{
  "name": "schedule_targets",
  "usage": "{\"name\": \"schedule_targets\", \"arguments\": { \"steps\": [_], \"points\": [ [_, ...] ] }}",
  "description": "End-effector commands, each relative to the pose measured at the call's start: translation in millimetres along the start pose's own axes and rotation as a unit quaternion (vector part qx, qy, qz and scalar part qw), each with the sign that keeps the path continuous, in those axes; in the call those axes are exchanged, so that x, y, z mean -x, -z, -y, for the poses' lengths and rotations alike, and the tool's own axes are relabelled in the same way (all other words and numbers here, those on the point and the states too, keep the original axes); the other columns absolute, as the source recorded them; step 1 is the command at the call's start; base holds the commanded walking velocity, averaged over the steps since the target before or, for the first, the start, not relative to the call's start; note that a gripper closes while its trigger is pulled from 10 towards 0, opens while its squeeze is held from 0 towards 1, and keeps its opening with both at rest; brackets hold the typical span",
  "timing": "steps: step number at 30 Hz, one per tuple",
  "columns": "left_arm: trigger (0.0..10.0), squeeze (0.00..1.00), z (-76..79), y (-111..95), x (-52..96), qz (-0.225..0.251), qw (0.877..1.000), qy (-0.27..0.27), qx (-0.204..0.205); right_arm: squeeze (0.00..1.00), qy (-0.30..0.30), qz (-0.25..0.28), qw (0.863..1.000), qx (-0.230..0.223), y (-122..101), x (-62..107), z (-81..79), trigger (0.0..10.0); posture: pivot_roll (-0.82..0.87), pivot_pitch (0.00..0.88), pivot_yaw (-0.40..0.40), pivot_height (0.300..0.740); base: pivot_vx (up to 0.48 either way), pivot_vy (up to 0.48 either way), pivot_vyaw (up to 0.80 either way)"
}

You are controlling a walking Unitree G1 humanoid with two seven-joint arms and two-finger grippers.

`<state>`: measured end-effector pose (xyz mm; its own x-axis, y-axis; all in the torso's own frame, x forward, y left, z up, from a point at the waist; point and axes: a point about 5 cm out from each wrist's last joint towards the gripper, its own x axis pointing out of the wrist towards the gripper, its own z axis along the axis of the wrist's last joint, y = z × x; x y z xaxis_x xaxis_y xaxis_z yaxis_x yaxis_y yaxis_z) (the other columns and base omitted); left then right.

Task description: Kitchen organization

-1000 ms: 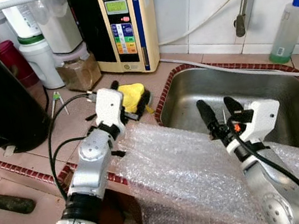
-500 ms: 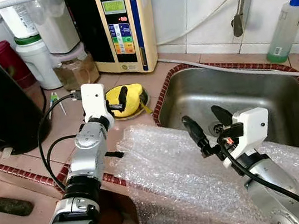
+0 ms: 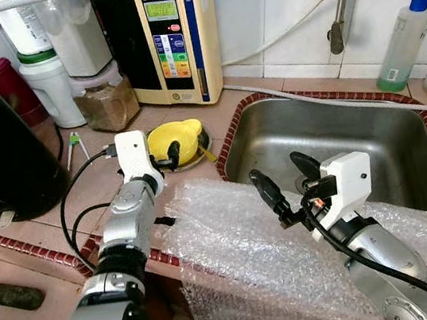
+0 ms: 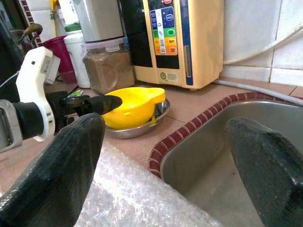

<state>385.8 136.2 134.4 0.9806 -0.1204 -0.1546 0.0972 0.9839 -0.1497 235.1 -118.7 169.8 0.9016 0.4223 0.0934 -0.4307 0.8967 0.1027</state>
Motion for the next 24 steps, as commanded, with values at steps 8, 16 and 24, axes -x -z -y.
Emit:
{"name": "schedule_targets", "arguments": {
  "steps": [8, 16, 24],
  "points": [
    [0.0, 0.00, -1.3, -3, -5.1, -0.031, 0.997, -0.003, 0.064, 0.00, -0.045, 0.001, 0.999, 0.003, -3, 3.6, -10.5, 10.0, -0.14, 0.005, 0.085, 0.740, 0.000, 0.000, 0.00],
    [10.0, 0.00, -6.3, -9, -7.6, -0.037, 0.993, -0.016, 0.113, 0.00, -0.070, -0.011, 0.998, 0.003, 0, 6.9, -15.5, 10.0, -0.14, 0.005, 0.081, 0.740, 0.000, 0.000, 0.00],
    [10.0, 0.00, -8.2, -12, -9.4, -0.056, 0.982, -0.022, 0.177, 0.00, -0.078, -0.019, 0.997, 0.017, 3, 7.0, -18.7, 10.0, -0.13, 0.008, 0.082, 0.740, 0.000, 0.000, 0.00]
  ]
}}
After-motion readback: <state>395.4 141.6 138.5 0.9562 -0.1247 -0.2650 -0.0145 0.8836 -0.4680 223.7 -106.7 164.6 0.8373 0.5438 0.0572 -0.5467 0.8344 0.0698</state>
